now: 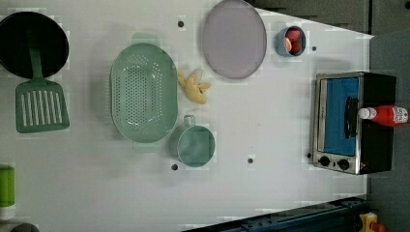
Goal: Pick Ketchup from oven and place it on table.
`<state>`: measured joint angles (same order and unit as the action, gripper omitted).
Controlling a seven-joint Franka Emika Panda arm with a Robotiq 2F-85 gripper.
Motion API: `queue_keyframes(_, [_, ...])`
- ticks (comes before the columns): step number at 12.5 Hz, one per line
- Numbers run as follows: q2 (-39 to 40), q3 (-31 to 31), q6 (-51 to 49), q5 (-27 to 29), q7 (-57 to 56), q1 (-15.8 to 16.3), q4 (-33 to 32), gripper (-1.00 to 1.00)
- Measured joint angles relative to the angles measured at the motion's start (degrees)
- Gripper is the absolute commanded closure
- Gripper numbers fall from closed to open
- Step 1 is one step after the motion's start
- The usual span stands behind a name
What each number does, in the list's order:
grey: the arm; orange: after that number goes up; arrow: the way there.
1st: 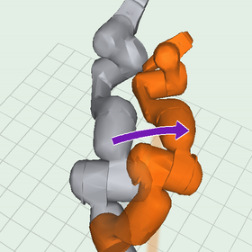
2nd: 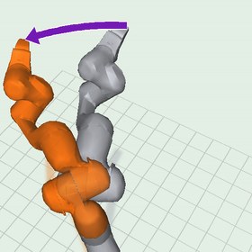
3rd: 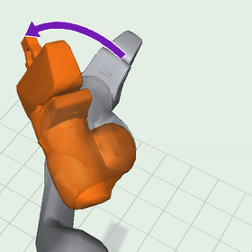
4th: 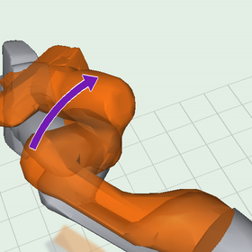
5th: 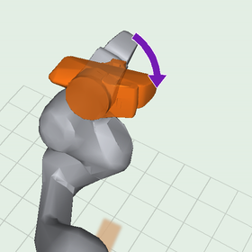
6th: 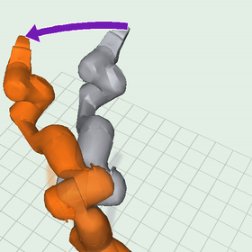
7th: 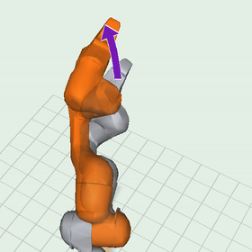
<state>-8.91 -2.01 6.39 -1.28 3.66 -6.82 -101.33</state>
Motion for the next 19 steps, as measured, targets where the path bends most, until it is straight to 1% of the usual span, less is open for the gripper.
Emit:
queue_keyframes(1, [0.80, -0.85, -0.63, -0.43, 0.00, 0.08, -0.22, -1.00])
queue_keyframes(2, [3.99, -4.99, -1.22, -0.30, 0.00, 0.67, -1.51, -1.00])
queue_keyframes(3, [5.44, -6.38, -1.11, -0.17, 0.00, 0.58, -1.79, -1.00])
queue_keyframes(4, [7.11, -7.57, 0.46, 1.23, -0.22, -0.67, -3.41, -1.00])
queue_keyframes(5, [8.49, -10.72, 1.34, 0.76, -0.22, -0.50, -4.76, -1.00])
queue_keyframes(7, [10.38, -13.82, 3.50, 0.77, -0.22, -2.09, -4.81, -1.00])
queue_keyframes(8, [11.11, -18.38, 8.54, 1.11, -0.23, -1.31, -5.04, -1.00])
queue_keyframes(9, [11.68, -20.28, 12.55, 0.79, -0.24, -1.95, -4.87, -1.00])
queue_keyframes(10, [13.44, -21.37, 14.71, 0.02, -0.24, -2.84, -3.92, -1.00])
queue_keyframes(11, [16.29, -24.79, 14.83, 2.18, -0.24, -2.56, -3.02, -1.00])
queue_keyframes(12, [18.18, -25.56, 16.04, 1.26, -0.24, -3.60, -2.69, -1.00])
queue_keyframes(13, [18.93, -26.12, 20.81, -0.60, -0.24, -3.96, -3.92, -1.00])
queue_keyframes(14, [20.07, -28.48, 24.36, 0.84, -0.37, -3.61, -3.02, -1.00])
queue_keyframes(15, [20.42, -30.41, 26.74, 0.87, -0.37, -3.09, -2.97, -1.00])
queue_keyframes(16, [20.37, -29.91, 26.85, 2.11, -0.37, -4.58, -2.74, -1.00])
queue_keyframes(17, [20.44, -30.41, 26.82, 2.05, -0.37, -4.33, -2.57, -1.00])
queue_keyframes(18, [20.63, -30.75, 26.18, 3.70, -0.37, -4.38, -2.41, -1.00])
queue_keyframes(19, [21.12, -30.83, 26.04, 6.65, -0.37, -4.79, -2.41, -1.00])
